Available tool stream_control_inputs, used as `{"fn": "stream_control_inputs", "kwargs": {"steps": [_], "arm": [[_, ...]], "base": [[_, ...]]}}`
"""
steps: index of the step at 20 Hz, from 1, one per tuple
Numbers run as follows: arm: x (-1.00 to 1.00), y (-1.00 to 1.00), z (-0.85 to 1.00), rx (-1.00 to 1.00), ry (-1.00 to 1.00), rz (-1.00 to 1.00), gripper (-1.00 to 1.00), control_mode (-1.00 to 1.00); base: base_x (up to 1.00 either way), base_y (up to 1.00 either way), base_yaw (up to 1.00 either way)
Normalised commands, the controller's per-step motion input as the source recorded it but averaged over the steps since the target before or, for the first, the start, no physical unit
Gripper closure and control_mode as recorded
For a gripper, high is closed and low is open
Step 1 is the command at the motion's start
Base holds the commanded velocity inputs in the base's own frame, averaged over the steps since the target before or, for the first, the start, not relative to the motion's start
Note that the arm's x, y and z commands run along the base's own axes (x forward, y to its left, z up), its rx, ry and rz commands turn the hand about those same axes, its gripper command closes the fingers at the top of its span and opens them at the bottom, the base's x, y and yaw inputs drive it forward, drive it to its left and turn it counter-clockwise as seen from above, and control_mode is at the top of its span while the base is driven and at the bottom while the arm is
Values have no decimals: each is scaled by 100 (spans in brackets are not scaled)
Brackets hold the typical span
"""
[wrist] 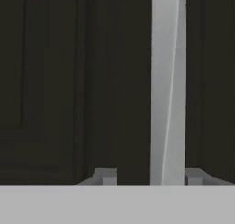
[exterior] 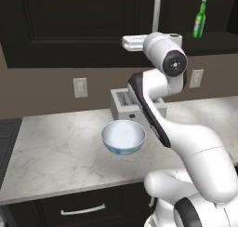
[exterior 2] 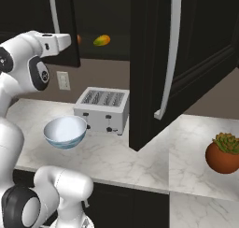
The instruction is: Open the cabinet. Pick the tangerine and mango from the cabinet and place them into the bowl. Then close the cabinet.
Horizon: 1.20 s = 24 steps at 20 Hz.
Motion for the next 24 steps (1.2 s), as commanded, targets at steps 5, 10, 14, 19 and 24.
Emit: {"fn": "stream_control_inputs", "kwargs": {"steps": [5, 10, 14, 19, 24], "arm": [[-59, 100, 41, -8, 0, 0, 100, -100], [-60, 100, 41, -4, 0, 0, 100, -100], [-70, 100, 50, -2, 0, 0, 100, -100], [-78, 100, 50, -2, 0, 0, 100, -100], [-80, 100, 45, -3, 0, 0, 100, -100]], "base": [[0, 0, 0], [0, 0, 0], [0, 0, 0], [0, 0, 0], [0, 0, 0]]}}
